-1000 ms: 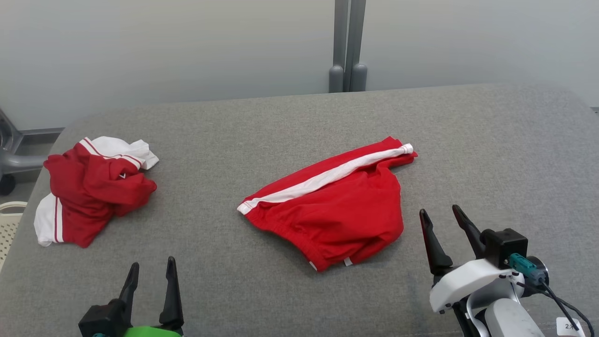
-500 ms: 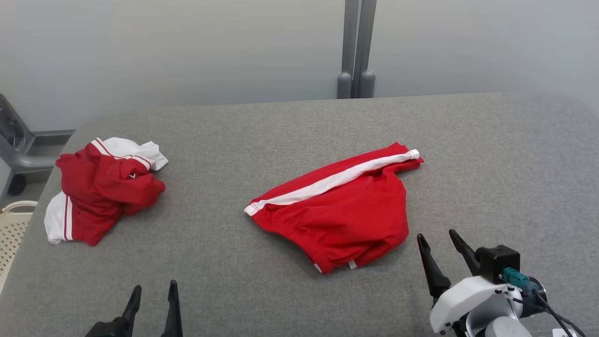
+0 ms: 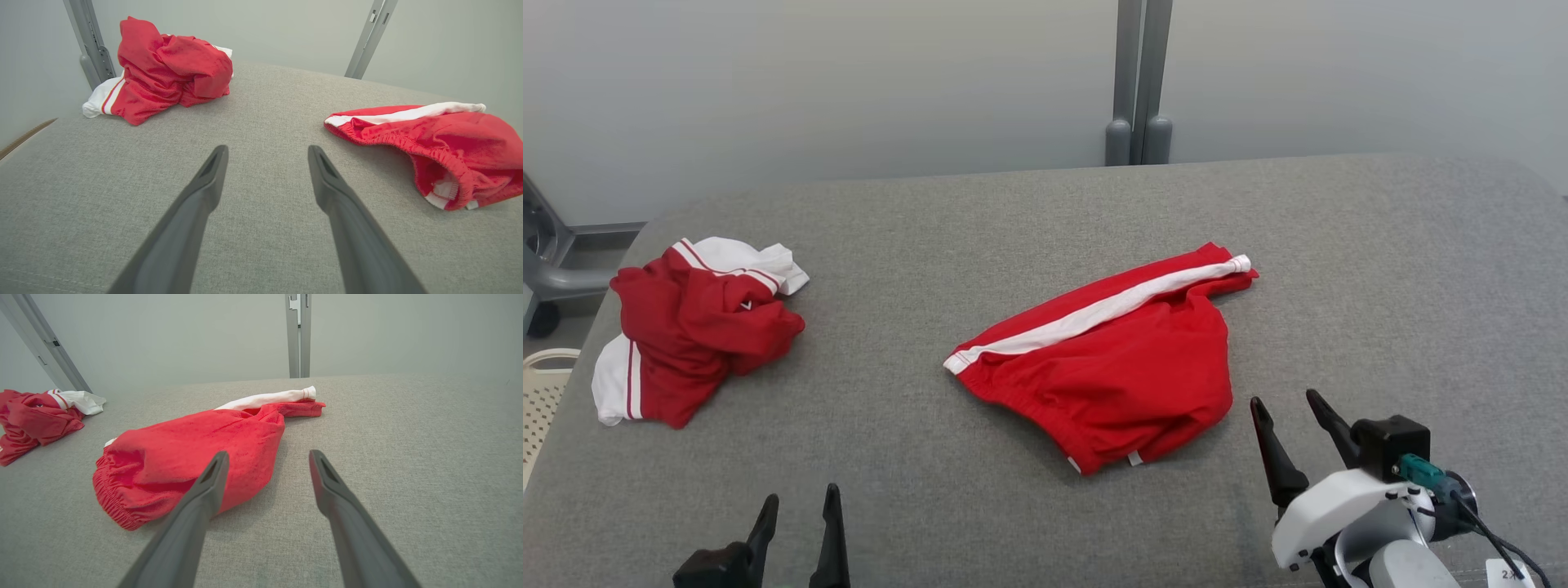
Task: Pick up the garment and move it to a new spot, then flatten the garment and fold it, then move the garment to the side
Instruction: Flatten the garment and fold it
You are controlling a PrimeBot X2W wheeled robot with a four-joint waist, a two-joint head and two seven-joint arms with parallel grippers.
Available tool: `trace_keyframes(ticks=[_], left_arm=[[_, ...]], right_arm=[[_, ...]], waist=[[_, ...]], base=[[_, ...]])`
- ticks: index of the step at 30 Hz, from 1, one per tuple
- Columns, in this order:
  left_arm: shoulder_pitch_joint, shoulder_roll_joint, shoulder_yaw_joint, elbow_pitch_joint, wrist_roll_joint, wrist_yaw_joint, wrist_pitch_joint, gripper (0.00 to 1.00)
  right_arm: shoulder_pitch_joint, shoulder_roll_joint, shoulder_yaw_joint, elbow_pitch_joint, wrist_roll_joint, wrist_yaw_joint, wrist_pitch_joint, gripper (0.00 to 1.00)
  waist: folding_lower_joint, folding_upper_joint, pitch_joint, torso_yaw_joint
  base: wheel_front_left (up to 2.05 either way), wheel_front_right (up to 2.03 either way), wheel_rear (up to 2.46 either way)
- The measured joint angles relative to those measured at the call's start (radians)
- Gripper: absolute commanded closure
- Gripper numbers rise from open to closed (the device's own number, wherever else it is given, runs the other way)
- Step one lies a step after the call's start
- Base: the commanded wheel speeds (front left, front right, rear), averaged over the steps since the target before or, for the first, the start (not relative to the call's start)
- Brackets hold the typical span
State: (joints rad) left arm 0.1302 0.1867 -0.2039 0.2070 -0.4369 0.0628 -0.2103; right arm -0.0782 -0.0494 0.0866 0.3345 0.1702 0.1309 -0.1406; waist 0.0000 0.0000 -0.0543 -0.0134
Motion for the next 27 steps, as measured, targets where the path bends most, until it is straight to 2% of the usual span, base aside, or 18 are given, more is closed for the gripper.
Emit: trace_keyframes(ticks=[5, 8, 11, 14, 15, 17, 22, 27], left_arm=[[-0.065, -0.009, -0.013, -0.006, -0.021, -0.006, 0.068, 0.00], [-0.146, -0.014, -0.028, 0.007, -0.042, -0.016, 0.148, 0.00], [-0.246, -0.028, -0.046, 0.035, -0.063, -0.017, 0.259, 0.00], [-0.360, -0.053, -0.057, 0.070, -0.081, -0.002, 0.364, 0.00], [-0.430, -0.068, -0.061, 0.096, -0.094, 0.017, 0.423, 0.00], [-0.489, -0.081, -0.073, 0.123, -0.100, 0.027, 0.473, 0.00], [-0.614, -0.096, -0.105, 0.188, -0.086, 0.053, 0.549, 0.00], [-0.665, -0.106, -0.118, 0.240, -0.084, 0.082, 0.607, 0.00]], right_arm=[[-0.054, 0.000, 0.015, -0.010, -0.031, 0.000, 0.076, 0.00], [-0.113, -0.009, 0.030, -0.007, -0.038, 0.000, 0.183, 0.00], [-0.194, -0.057, 0.043, -0.001, -0.049, 0.000, 0.302, 0.00], [-0.294, -0.097, 0.049, 0.005, -0.049, 0.000, 0.411, 0.00], [-0.359, -0.116, 0.050, 0.009, -0.041, 0.000, 0.466, 0.00], [-0.418, -0.130, 0.051, 0.014, -0.035, 0.000, 0.503, 0.00], [-0.529, -0.161, 0.063, 0.059, -0.014, 0.000, 0.574, 0.00], [-0.612, -0.181, 0.082, 0.105, -0.005, 0.000, 0.620, 0.00]], waist=[[0.0000, 0.0000, 0.016, 0.000], [0.0000, 0.0000, 0.032, 0.003], [0.0000, 0.0000, 0.054, 0.005], [0.0000, 0.0000, 0.087, 0.007], [0.0000, 0.0000, 0.111, 0.008], [0.0000, 0.0000, 0.137, 0.009], [0.0001, 0.0000, 0.205, 0.011], [0.0002, 0.0000, 0.258, 0.011]], base=[[0.00, 0.00, 0.00], [0.00, 0.00, 0.00], [0.00, 0.00, 0.00], [0.00, 0.00, 0.00], [0.00, 0.00, 0.00], [0.00, 0.00, 0.00], [0.00, 0.00, 0.00], [0.00, 0.00, 0.00]])
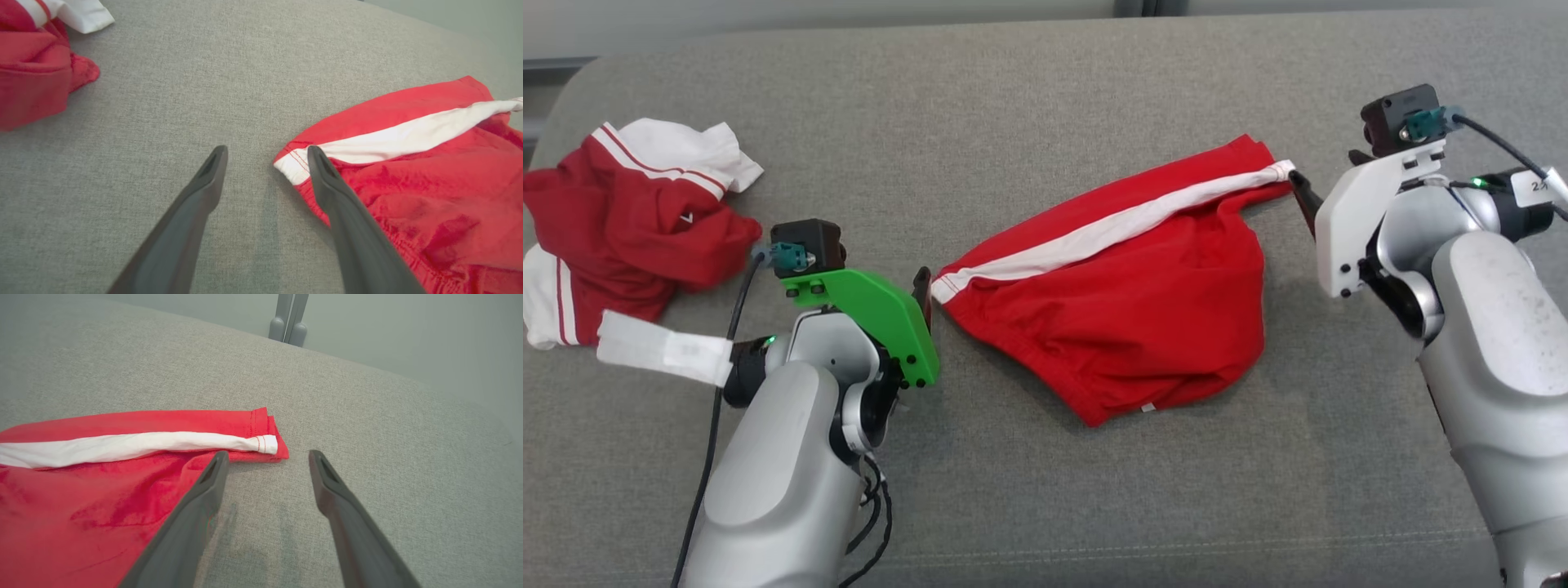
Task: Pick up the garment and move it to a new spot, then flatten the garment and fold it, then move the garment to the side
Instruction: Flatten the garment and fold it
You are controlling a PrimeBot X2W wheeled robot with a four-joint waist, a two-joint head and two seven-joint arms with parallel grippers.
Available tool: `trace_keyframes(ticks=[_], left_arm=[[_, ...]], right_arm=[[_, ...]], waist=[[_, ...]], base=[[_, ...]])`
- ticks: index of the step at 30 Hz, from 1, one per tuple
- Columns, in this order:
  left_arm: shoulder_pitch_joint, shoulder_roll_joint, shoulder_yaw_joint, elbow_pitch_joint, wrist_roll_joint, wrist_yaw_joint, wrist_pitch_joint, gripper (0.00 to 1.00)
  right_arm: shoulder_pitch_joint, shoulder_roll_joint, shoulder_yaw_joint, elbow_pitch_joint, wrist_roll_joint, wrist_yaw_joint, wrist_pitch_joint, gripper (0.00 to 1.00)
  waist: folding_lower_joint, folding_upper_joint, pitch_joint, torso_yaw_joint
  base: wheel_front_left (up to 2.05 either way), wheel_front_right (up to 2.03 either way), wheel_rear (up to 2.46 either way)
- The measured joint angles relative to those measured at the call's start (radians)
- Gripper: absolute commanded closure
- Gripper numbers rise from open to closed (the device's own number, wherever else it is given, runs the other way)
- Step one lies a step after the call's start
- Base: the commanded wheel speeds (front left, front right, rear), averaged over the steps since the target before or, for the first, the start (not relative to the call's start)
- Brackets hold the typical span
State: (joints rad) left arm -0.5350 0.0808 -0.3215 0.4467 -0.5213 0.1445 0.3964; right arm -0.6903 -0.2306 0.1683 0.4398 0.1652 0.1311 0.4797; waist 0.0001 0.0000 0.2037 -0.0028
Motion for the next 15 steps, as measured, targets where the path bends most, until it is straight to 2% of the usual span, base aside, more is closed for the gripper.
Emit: trace_keyframes(ticks=[8, 11, 13, 15], left_arm=[[-0.045, -0.021, -0.015, 0.027, -0.053, 0.040, 0.076, 0.00], [-0.049, -0.024, -0.031, 0.029, -0.061, 0.048, 0.095, 0.04], [-0.050, -0.025, -0.038, 0.027, -0.064, 0.050, 0.095, 0.10], [-0.052, -0.026, -0.043, 0.027, -0.065, 0.055, 0.095, 0.24]], right_arm=[[-0.111, -0.038, 0.043, 0.064, 0.008, 0.000, 0.013, 0.00], [-0.138, -0.041, 0.054, 0.086, 0.009, 0.000, 0.006, 0.00], [-0.150, -0.041, 0.063, 0.101, 0.009, 0.000, 0.002, 0.00], [-0.156, -0.040, 0.067, 0.117, 0.011, 0.000, -0.007, 0.00]], waist=[[0.0000, 0.0000, 0.079, -0.001], [0.0001, 0.0000, 0.092, -0.002], [0.0000, 0.0000, 0.097, -0.001], [0.0000, 0.0000, 0.101, 0.000]], base=[[0.00, 0.00, 0.00], [0.00, 0.00, 0.00], [0.00, 0.00, 0.00], [0.00, 0.00, 0.00]])
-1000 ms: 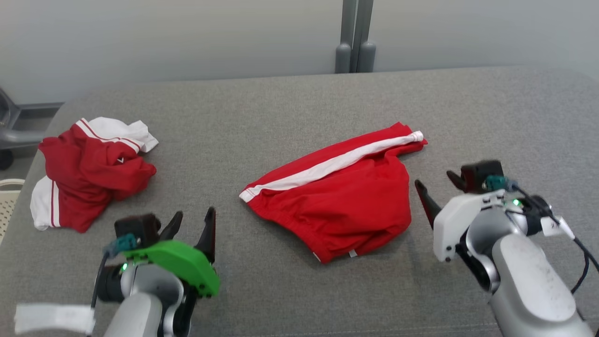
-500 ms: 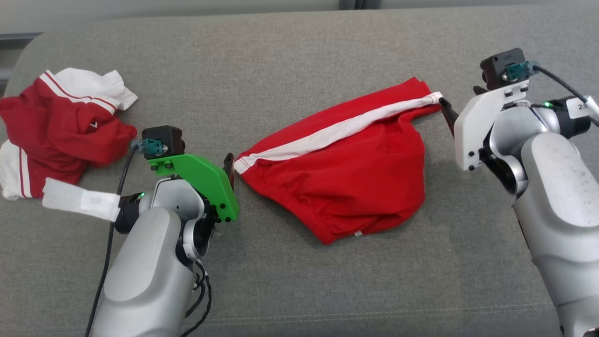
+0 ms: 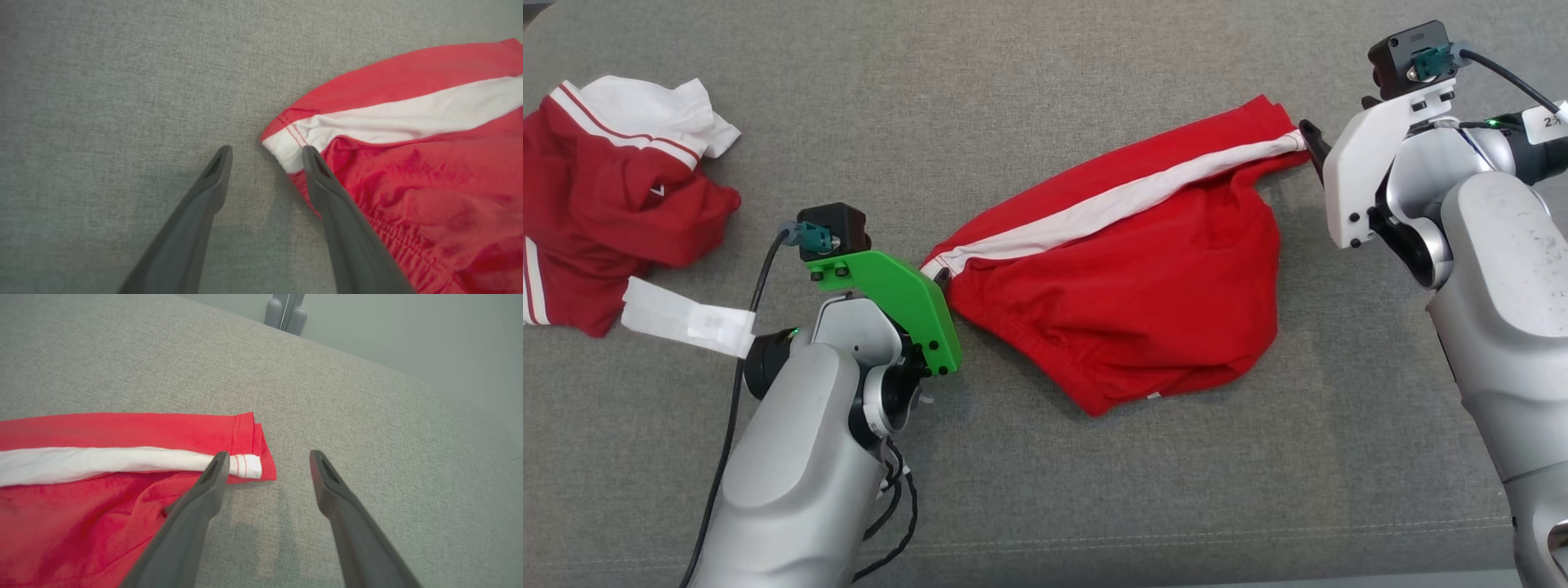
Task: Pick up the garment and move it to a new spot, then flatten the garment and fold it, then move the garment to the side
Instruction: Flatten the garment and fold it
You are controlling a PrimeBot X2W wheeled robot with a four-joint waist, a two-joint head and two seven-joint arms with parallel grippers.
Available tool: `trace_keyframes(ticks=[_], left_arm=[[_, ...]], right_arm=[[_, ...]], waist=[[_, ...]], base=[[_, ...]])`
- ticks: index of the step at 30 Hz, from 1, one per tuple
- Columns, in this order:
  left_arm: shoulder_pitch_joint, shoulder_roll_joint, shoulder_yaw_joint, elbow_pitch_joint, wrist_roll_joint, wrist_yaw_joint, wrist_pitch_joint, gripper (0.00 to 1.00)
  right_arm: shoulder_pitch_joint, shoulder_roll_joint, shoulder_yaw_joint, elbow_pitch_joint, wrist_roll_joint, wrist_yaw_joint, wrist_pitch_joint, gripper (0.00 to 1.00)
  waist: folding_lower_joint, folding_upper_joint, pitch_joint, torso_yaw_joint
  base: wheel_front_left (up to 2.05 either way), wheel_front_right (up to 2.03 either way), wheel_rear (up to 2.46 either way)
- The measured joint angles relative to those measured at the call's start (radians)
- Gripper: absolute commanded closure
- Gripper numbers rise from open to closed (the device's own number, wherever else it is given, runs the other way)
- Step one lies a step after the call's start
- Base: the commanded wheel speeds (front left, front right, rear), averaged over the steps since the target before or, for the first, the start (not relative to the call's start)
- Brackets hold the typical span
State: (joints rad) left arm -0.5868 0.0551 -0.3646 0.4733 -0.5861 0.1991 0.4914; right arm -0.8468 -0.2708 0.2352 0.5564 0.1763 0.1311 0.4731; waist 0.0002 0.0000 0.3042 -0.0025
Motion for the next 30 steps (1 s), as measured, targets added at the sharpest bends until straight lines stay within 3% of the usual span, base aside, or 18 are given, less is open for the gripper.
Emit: trace_keyframes(ticks=[3, 8, 10, 11, 15, 21, 24, 25, 28, 29, 30], left_arm=[[-0.006, -0.001, -0.010, 0.002, -0.011, 0.003, 0.001, 0.24], [-0.017, -0.003, -0.032, 0.004, -0.029, 0.008, 0.009, 0.42], [-0.021, -0.003, -0.037, 0.007, -0.036, 0.014, 0.011, 0.35], [-0.021, -0.004, -0.040, 0.009, -0.039, 0.015, 0.011, 0.26], [-0.021, -0.004, -0.049, 0.016, -0.053, 0.025, 0.010, 0.14], [-0.036, -0.005, -0.054, 0.020, -0.081, 0.027, -0.004, 0.21], [-0.045, -0.005, -0.057, 0.028, -0.082, 0.031, -0.011, 0.37], [-0.046, -0.005, -0.058, 0.032, -0.082, 0.032, -0.013, 0.54], [-0.050, -0.005, -0.062, 0.041, -0.090, 0.034, -0.010, 0.80], [-0.051, -0.005, -0.063, 0.043, -0.090, 0.034, -0.012, 1.00], [-0.051, -0.006, -0.066, 0.045, -0.090, 0.034, -0.013, 1.00]], right_arm=[[-0.003, 0.006, 0.004, 0.028, 0.009, 0.000, -0.008, 0.00], [-0.005, 0.005, 0.008, 0.074, 0.015, 0.000, -0.027, 0.00], [-0.008, 0.008, 0.011, 0.091, 0.018, 0.000, -0.032, 0.00], [-0.011, 0.011, 0.012, 0.099, 0.025, 0.000, -0.032, 0.00], [-0.024, 0.013, 0.027, 0.127, 0.028, 0.000, -0.040, 0.00], [-0.049, 0.022, 0.045, 0.156, 0.038, 0.000, -0.061, 0.00], [-0.056, 0.022, 0.053, 0.174, 0.043, 0.000, -0.066, 0.00], [-0.059, 0.022, 0.055, 0.179, 0.045, 0.000, -0.066, 0.00], [-0.064, 0.026, 0.054, 0.201, 0.056, 0.000, -0.066, 0.00], [-0.065, 0.026, 0.054, 0.208, 0.058, 0.000, -0.067, 0.00], [-0.066, 0.027, 0.054, 0.215, 0.060, 0.000, -0.067, 0.00]], waist=[[-0.0001, 0.0000, 0.002, 0.002], [-0.0001, 0.0000, 0.000, 0.005], [-0.0001, 0.0000, 0.000, 0.004], [-0.0001, 0.0000, 0.000, 0.003], [-0.0001, 0.0000, 0.002, 0.000], [-0.0001, 0.0000, 0.009, -0.002], [-0.0002, 0.0000, 0.009, -0.003], [-0.0002, 0.0000, 0.010, -0.004], [-0.0002, 0.0000, 0.012, -0.003], [-0.0002, 0.0000, 0.012, -0.003], [-0.0002, 0.0000, 0.013, -0.002]], base=[[0.00, 0.00, 0.00], [0.00, 0.00, 0.00], [0.00, 0.00, 0.00], [0.00, 0.00, 0.00], [0.00, 0.00, 0.00], [0.00, 0.00, 0.00], [0.00, 0.00, 0.00], [0.00, 0.00, 0.00], [0.00, 0.00, 0.00], [0.00, 0.00, 0.00], [0.00, 0.00, 0.00]])
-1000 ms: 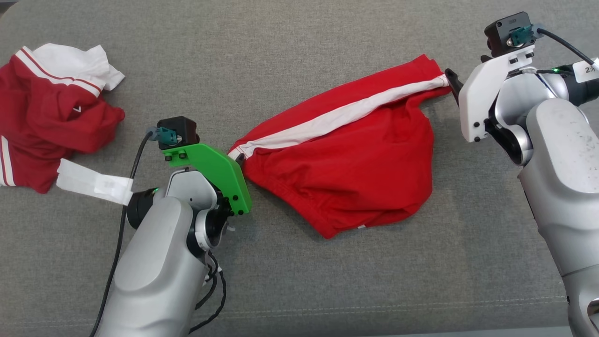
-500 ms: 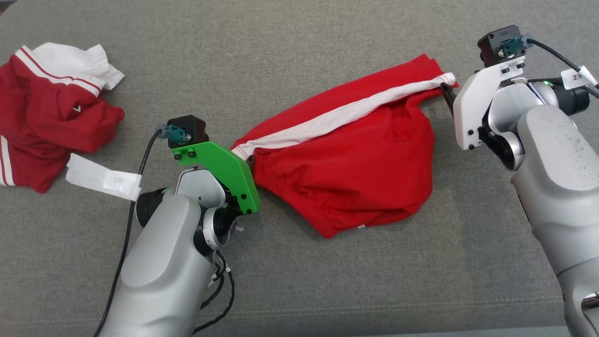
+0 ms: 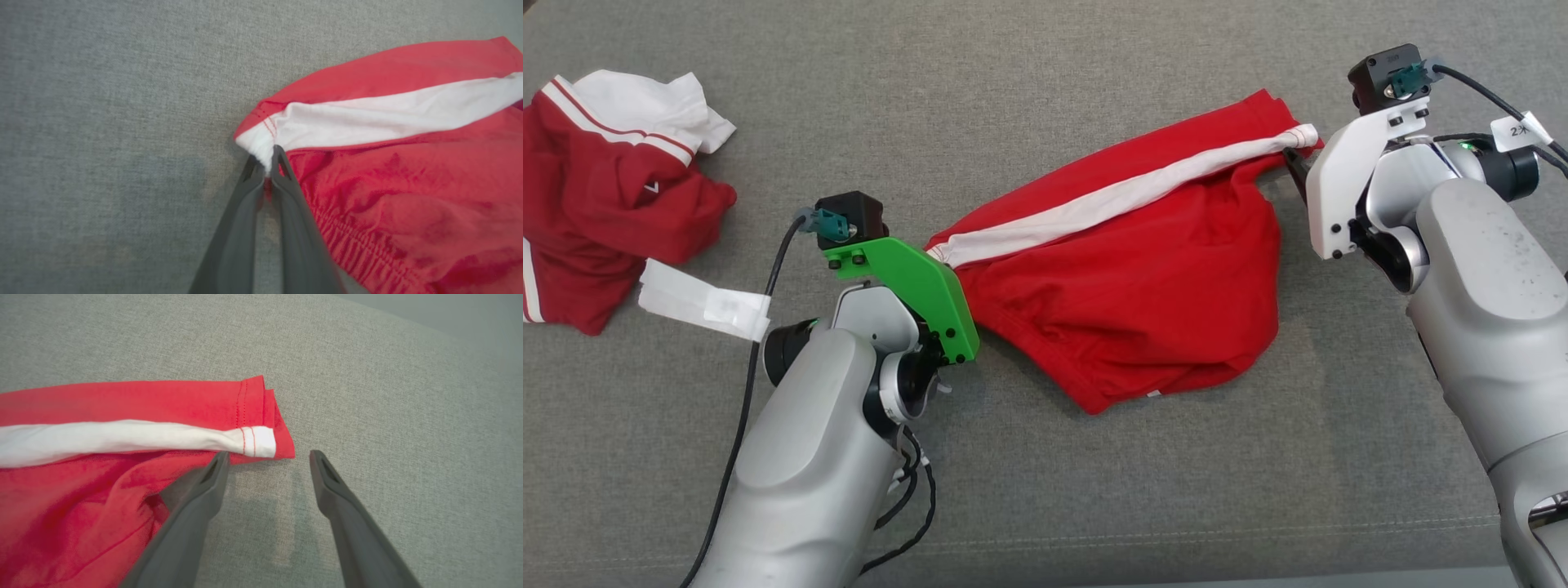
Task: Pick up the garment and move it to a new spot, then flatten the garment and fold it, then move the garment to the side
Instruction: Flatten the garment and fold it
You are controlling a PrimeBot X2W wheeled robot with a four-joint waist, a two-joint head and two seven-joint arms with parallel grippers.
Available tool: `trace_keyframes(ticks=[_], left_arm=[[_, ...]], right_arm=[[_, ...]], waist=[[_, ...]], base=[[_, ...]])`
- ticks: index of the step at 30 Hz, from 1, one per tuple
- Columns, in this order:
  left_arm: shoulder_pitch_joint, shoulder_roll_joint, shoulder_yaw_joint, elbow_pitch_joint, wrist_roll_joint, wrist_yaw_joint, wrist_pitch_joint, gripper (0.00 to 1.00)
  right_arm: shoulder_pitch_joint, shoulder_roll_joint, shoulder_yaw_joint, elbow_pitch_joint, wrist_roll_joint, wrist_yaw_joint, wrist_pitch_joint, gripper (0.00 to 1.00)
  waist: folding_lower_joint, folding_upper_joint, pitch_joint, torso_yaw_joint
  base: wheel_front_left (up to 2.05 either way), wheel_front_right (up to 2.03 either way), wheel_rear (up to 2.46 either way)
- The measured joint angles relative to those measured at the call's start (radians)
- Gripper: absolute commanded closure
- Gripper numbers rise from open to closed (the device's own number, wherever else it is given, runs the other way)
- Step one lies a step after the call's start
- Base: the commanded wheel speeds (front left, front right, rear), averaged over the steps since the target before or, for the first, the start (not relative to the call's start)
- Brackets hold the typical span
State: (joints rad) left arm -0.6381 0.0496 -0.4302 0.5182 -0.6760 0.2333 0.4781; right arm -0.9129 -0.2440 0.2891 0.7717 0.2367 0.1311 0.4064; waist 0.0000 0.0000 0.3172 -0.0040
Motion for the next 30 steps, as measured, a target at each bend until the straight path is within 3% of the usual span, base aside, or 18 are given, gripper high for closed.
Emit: trace_keyframes(ticks=[7, 8, 9, 10, 12, 13, 30], left_arm=[[-0.011, 0.000, -0.013, 0.003, -0.001, -0.002, -0.009, 1.00], [-0.012, 0.000, -0.014, 0.004, -0.001, -0.003, -0.009, 1.00], [-0.012, 0.000, -0.016, 0.004, -0.001, -0.004, -0.013, 1.00], [-0.013, 0.000, -0.016, 0.005, -0.001, -0.004, -0.013, 1.00], [-0.014, 0.000, -0.019, 0.006, -0.001, -0.006, -0.014, 1.00], [-0.014, 0.000, -0.020, 0.006, -0.002, -0.010, -0.017, 1.00], [-0.078, 0.012, 0.018, -0.009, -0.007, -0.063, -0.184, 1.00]], right_arm=[[-0.033, 0.009, 0.000, 0.037, 0.007, 0.000, -0.020, 0.00], [-0.036, 0.010, -0.001, 0.044, 0.009, 0.000, -0.020, 0.06], [-0.037, 0.011, -0.001, 0.050, 0.009, 0.000, -0.019, 0.18], [-0.038, 0.012, 0.000, 0.056, 0.010, 0.000, -0.020, 0.53], [-0.041, 0.015, 0.002, 0.065, 0.018, 0.000, -0.022, 0.77], [-0.044, 0.017, 0.005, 0.069, 0.022, 0.000, -0.023, 0.97], [-0.067, -0.005, 0.026, 0.062, 0.080, 0.000, -0.183, 1.00]], waist=[[0.0000, 0.0000, 0.012, 0.012], [0.0000, 0.0000, 0.013, 0.014], [0.0000, 0.0000, 0.014, 0.016], [0.0000, 0.0000, 0.016, 0.018], [0.0000, 0.0000, 0.019, 0.021], [0.0000, 0.0000, 0.021, 0.022], [0.0000, 0.0000, -0.004, 0.020]], base=[[0.00, 0.00, 0.00], [0.00, 0.00, 0.00], [0.00, 0.00, 0.00], [0.00, 0.00, 0.00], [0.00, 0.00, 0.00], [0.00, 0.00, 0.00], [0.00, 0.00, 0.00]])
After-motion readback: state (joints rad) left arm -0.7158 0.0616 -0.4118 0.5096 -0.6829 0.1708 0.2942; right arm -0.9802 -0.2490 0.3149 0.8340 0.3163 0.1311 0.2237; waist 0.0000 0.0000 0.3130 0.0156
